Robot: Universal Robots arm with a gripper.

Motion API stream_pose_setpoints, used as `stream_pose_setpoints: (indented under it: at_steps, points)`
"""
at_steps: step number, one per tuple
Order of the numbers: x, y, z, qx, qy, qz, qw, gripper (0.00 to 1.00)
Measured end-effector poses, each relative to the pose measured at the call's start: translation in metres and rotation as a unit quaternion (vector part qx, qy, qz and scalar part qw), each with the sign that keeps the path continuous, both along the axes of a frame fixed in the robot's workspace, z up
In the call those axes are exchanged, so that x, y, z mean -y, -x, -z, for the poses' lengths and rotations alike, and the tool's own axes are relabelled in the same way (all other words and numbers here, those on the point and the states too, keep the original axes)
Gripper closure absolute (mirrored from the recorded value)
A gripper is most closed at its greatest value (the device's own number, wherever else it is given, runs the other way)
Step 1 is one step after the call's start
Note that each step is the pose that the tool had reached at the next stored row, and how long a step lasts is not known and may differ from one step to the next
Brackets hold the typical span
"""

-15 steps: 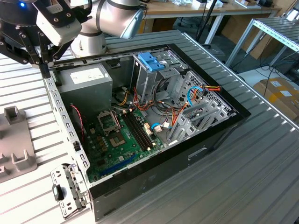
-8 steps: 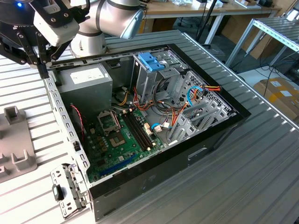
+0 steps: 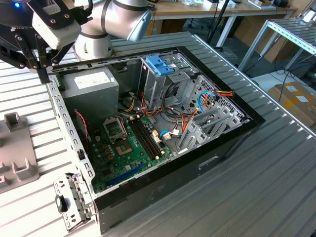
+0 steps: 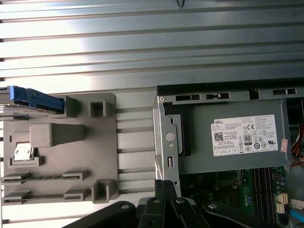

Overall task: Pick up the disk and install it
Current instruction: 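Reach for the disk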

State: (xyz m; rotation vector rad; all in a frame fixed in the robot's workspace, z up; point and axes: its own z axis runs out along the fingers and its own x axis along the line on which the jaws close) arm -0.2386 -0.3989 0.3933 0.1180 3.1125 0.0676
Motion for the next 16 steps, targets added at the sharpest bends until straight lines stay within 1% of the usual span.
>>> stream_pose_setpoints:
  at_steps: [16]
  points:
    - [0.0000, 0.0064, 0.0000, 0.0000, 0.0000, 0.000, 1.00000, 0.89]
